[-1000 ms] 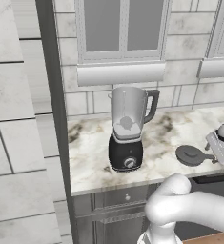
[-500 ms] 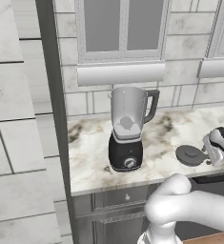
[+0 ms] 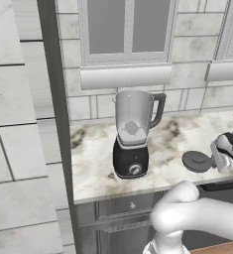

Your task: Open the blender lid, put the kiwi in the blender, close the lid, and start the blender.

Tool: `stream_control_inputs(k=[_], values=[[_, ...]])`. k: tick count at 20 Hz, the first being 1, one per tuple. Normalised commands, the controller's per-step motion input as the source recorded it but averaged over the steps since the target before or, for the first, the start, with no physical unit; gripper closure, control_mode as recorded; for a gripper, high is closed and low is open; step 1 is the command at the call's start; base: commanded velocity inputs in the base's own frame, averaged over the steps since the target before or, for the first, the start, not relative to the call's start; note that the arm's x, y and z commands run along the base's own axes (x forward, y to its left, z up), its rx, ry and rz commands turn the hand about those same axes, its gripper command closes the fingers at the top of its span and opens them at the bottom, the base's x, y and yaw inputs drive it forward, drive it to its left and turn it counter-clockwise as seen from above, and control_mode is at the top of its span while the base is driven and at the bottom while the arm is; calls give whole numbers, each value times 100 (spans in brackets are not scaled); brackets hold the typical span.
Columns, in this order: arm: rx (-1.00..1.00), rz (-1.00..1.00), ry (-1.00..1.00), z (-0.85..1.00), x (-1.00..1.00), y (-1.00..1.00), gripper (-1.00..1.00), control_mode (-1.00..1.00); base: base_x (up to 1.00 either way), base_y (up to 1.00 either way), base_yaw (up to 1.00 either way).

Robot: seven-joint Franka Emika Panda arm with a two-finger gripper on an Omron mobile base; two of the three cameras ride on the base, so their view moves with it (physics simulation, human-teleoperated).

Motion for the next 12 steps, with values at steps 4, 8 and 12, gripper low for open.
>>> stream_control_inputs(k=[4, 8, 12], values=[[0, 0, 0, 10, -14, 10, 100, -100, 0, 0, 0], [0, 0, -15, 74, -28, 18, 100, -100, 0, 0, 0], [0, 0, -21, 90, -22, 29, 100, -100, 0, 0, 0]])
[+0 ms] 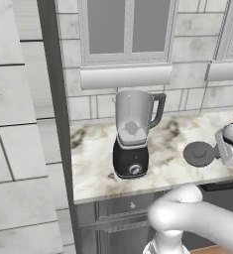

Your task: Open the blender lid, put the kiwi in the blender, close the lid, and start the blender.

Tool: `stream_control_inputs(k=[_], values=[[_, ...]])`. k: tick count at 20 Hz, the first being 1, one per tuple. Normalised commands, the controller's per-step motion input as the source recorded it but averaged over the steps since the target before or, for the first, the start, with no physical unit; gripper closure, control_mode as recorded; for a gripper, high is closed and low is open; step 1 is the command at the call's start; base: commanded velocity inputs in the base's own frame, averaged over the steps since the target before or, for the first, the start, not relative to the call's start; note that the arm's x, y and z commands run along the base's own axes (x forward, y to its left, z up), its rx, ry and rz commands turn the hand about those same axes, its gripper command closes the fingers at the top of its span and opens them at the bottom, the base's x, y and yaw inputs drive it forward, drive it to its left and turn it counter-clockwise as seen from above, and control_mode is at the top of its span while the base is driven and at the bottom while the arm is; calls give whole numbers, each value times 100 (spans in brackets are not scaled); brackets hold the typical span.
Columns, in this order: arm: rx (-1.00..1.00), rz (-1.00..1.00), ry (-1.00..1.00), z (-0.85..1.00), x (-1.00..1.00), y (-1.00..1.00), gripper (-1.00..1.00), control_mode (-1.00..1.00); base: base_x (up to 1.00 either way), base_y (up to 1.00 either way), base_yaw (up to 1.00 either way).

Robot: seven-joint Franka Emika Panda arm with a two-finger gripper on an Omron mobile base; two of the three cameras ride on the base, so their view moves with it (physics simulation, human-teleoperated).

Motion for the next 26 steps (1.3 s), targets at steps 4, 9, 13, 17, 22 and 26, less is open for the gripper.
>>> stream_control_inputs(k=[4, 9, 13, 17, 22, 26], values=[[0, 0, -8, 91, -15, 48, 100, -100, 0, 0, 0], [1, 1, -3, 54, -16, 50, 100, -100, 0, 0, 0], [13, 9, -15, 39, -44, 11, 100, -100, 0, 0, 0], [14, 13, -7, 96, -16, 30, 100, -100, 0, 0, 0], [10, 18, -1, 100, -1, 47, 100, -100, 0, 0, 0], [2, 10, 0, 68, 0, 26, 100, -100, 0, 0, 0]])
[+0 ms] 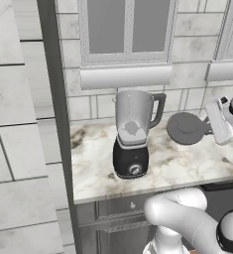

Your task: Open the blender lid, put the kiwi in the blender, close the lid, and start the blender.

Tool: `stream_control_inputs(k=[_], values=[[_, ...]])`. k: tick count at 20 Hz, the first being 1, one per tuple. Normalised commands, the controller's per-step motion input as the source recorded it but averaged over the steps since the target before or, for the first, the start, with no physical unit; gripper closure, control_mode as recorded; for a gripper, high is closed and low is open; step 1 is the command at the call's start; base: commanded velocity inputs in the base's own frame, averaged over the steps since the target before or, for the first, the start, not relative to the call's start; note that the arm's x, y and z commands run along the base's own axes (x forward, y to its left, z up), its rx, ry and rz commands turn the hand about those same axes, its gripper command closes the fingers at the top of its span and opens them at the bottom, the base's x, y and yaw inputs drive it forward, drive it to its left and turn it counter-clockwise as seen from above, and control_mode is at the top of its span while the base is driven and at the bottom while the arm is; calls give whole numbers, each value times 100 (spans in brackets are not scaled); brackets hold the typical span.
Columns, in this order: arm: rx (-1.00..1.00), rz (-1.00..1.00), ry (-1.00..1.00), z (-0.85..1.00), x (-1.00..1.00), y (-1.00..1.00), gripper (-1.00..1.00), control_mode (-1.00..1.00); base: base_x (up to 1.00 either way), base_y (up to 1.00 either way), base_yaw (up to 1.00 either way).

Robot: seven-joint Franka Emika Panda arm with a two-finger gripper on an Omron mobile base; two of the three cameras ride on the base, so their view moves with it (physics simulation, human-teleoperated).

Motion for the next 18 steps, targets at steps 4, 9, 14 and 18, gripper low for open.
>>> stream_control_inputs(k=[4, 9, 14, 18], values=[[1, 5, -2, 33, 0, 14, 100, -100, 0, 0, 0], [2, 5, -8, 39, 0, 0, 100, -100, 0, 0, 0], [6, 7, -19, 61, -8, 0, 100, -100, 0, 0, 0], [1, 7, -17, 76, -9, 16, 100, -100, 0, 0, 0]])
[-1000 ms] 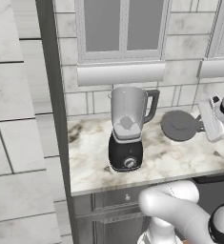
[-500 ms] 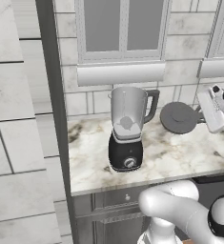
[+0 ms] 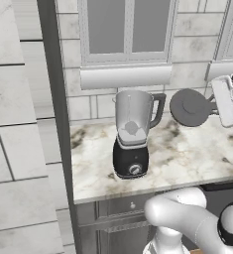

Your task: Open the blender lid, put the kiwi in the blender, close the lid, and start the blender.

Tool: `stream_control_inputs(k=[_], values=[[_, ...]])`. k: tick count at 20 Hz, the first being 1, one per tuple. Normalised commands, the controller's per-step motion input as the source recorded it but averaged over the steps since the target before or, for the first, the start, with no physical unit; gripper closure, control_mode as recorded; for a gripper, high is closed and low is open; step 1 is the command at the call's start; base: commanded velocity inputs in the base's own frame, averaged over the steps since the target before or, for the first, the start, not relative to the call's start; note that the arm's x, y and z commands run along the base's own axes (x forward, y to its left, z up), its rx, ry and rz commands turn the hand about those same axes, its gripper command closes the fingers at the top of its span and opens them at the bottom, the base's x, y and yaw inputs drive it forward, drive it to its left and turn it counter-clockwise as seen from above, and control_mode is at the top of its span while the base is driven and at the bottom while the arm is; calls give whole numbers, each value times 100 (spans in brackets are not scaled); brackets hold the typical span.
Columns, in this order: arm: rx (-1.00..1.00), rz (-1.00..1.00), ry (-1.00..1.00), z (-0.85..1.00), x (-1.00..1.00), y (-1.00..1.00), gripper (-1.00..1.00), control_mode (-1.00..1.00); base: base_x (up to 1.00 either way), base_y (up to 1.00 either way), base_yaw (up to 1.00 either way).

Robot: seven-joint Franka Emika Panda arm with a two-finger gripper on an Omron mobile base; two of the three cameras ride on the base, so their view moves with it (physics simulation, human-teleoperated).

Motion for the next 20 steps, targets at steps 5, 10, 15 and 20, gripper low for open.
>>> stream_control_inputs(k=[5, 10, 15, 20], values=[[0, 12, -10, 69, -8, 44, 100, -100, 0, 0, 0], [-4, 12, 3, 53, 15, 93, 100, -100, 0, 0, 0], [-2, 12, 13, 24, 61, 75, 100, -100, 0, 0, 0], [0, 0, 17, 8, 60, 10, 100, -100, 0, 0, 0]])
